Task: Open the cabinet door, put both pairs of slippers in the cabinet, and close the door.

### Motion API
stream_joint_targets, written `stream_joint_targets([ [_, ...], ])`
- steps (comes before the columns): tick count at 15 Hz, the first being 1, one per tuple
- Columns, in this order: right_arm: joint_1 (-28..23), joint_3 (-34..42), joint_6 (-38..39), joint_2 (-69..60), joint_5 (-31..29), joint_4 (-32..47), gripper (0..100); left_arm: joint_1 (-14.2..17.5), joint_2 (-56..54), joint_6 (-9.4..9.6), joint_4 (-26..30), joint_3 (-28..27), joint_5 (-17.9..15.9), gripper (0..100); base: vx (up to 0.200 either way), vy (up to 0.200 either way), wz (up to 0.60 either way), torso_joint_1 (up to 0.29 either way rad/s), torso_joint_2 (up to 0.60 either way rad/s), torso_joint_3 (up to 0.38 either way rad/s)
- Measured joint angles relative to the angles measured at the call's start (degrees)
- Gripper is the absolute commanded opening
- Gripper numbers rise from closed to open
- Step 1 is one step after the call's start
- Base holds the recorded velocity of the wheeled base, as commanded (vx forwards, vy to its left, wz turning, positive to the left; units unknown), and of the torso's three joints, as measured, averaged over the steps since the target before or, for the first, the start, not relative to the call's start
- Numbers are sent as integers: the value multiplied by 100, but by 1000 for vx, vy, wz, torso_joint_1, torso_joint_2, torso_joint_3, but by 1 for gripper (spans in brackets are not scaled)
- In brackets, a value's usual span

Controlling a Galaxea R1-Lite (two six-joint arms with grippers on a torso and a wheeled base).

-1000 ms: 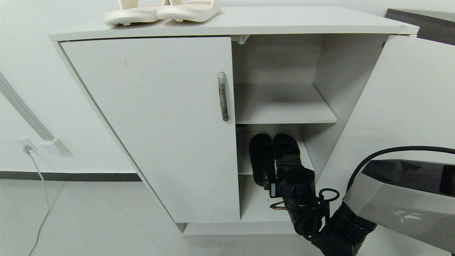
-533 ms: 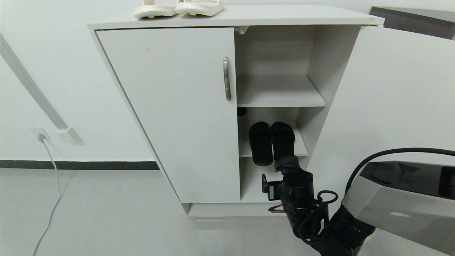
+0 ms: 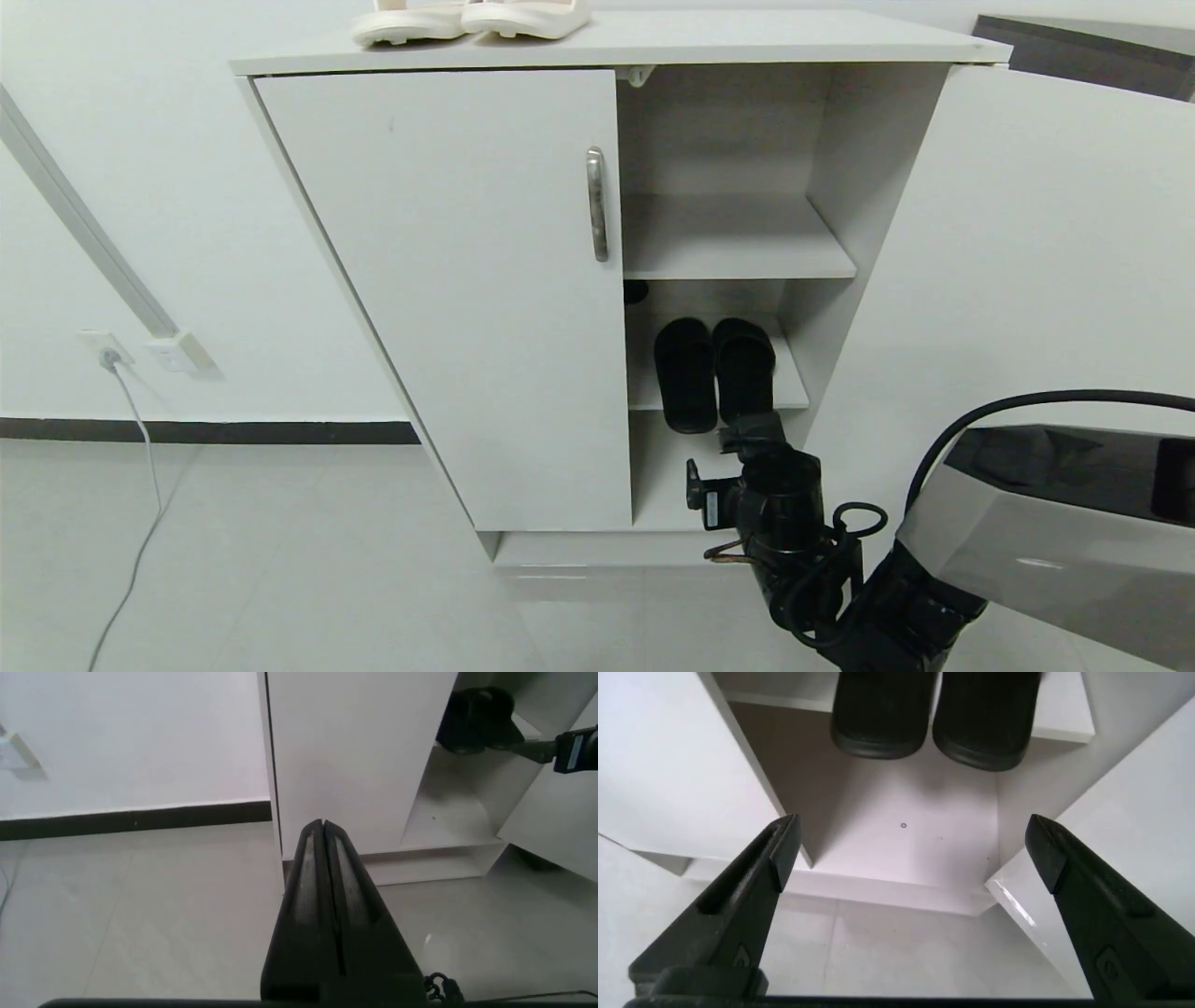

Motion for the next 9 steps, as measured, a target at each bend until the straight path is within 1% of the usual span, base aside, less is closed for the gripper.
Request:
stream_joint_targets([
  [5, 1, 0, 5, 0, 0, 4, 100, -2, 0, 0, 0, 0, 2, 0, 0, 0, 0, 2, 0, 16],
  [9, 6, 4, 2, 2, 0, 1, 100, -2, 0, 0, 0, -6, 4, 0, 0, 0, 0, 1, 2, 170],
])
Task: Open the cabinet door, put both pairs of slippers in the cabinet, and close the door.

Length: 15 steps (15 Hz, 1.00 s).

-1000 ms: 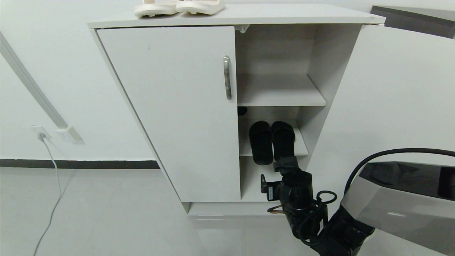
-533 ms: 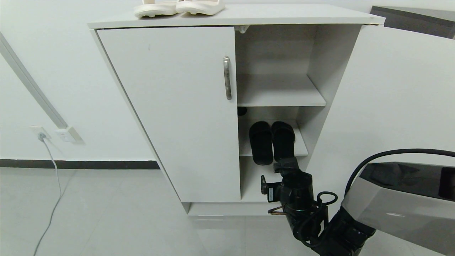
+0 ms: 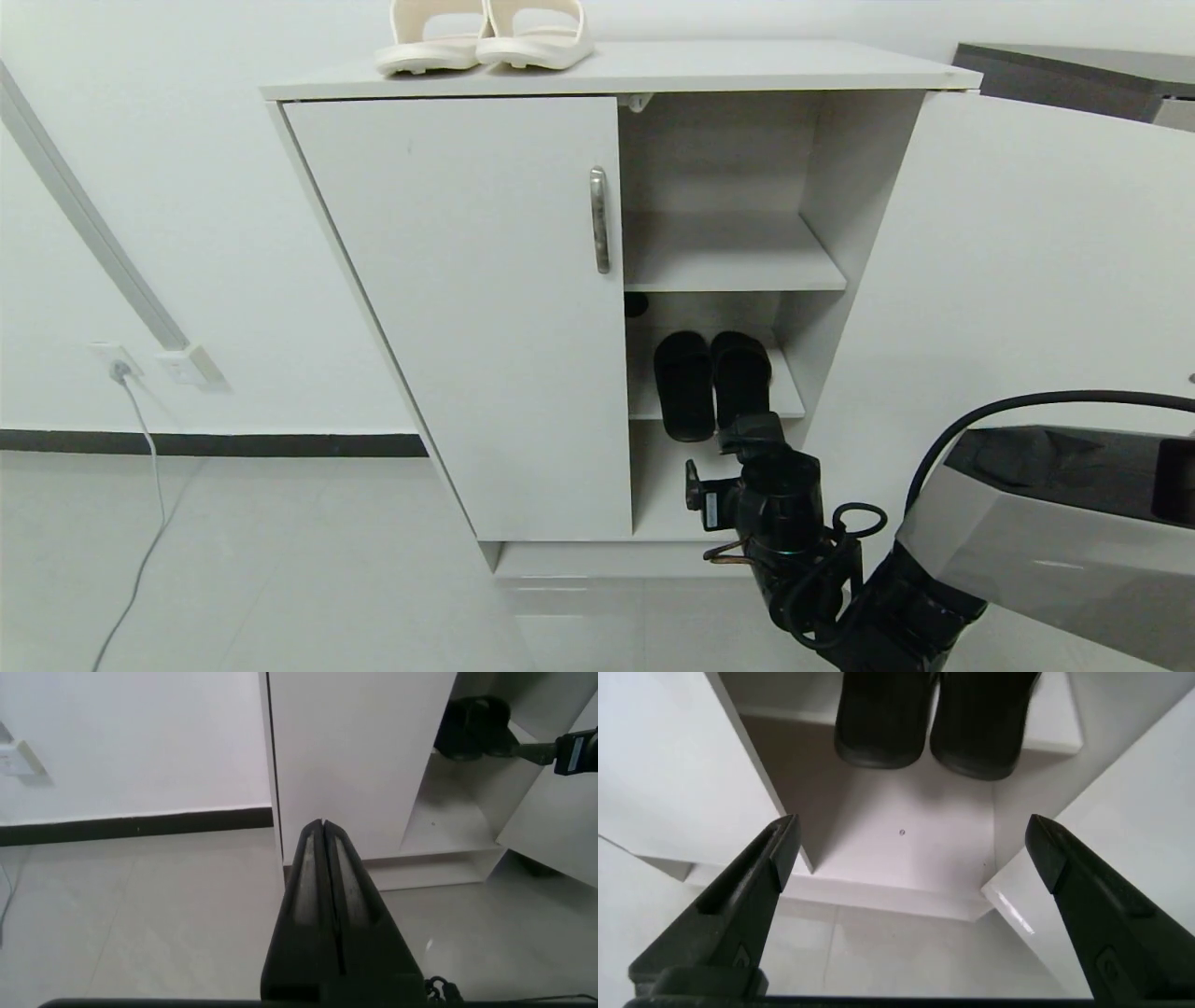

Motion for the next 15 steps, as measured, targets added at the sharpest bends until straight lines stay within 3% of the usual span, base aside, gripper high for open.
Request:
stream_joint_targets([
  [7, -2, 24, 2, 2, 0, 5, 100, 0, 0, 0, 0, 0, 0, 0, 0, 0, 0, 1, 2, 200],
  [15, -33, 306, -30, -37, 0, -332, 100, 5, 0, 0, 0, 6, 0, 0, 0, 0, 0, 0, 3, 33],
])
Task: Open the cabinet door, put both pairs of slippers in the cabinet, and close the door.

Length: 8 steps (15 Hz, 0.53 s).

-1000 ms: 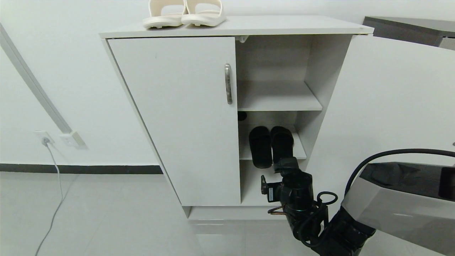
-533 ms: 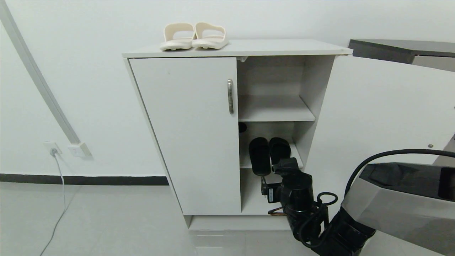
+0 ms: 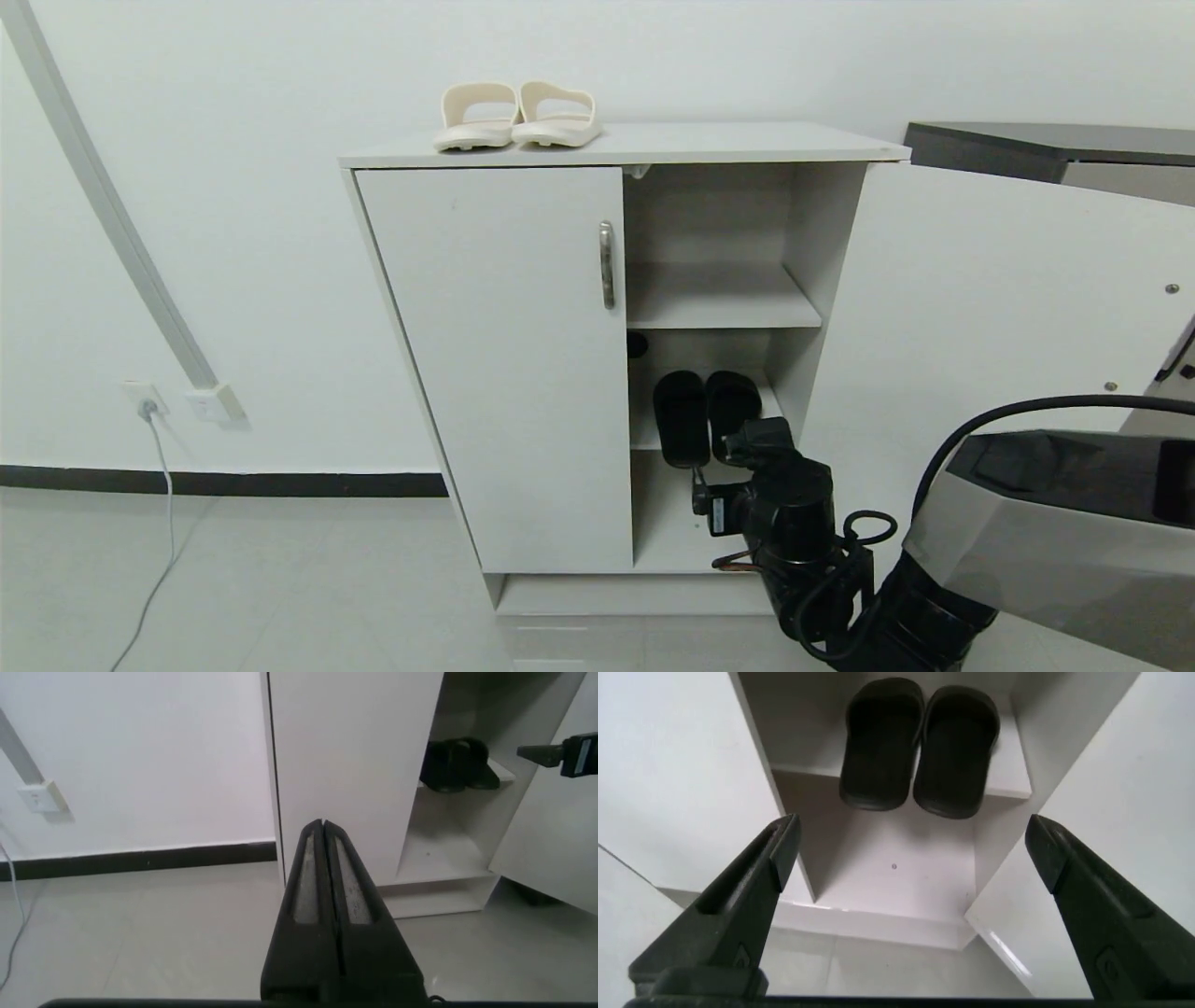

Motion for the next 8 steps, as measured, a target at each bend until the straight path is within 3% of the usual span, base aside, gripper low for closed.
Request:
stream_joint_targets([
  [1, 0, 57, -5, -27, 1, -24, 100, 0, 0, 0, 0, 0, 0, 0, 0, 0, 0, 0, 0, 0],
  [8, 49, 179, -27, -176, 11, -50, 100, 2, 0, -2, 7, -1, 0, 0, 0, 200, 0, 4, 3, 4],
])
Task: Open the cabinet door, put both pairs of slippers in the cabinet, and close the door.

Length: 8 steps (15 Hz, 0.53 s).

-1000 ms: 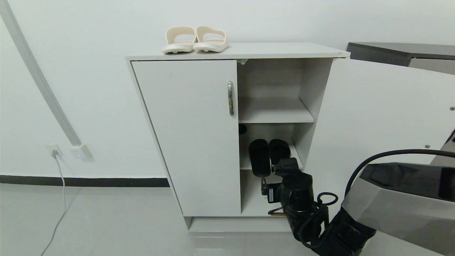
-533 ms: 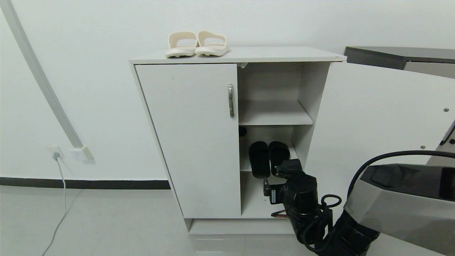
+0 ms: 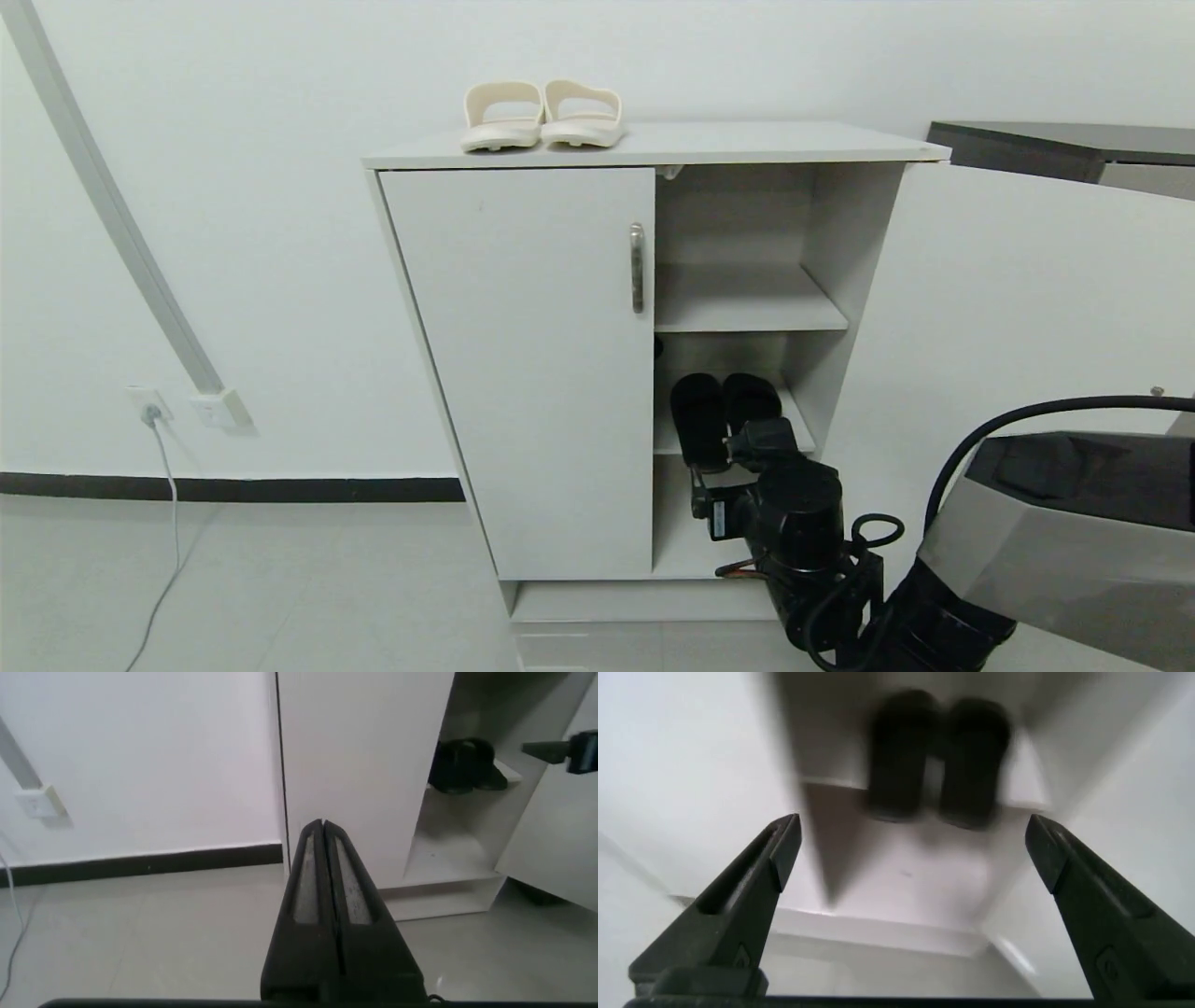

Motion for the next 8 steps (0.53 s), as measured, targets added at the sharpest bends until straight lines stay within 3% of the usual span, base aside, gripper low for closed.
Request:
stream_joint_targets([
  [8, 100, 88, -62, -39, 6, -82, 100, -7, 0, 2, -5, 0, 0, 0, 0, 200, 0, 2, 2, 3],
])
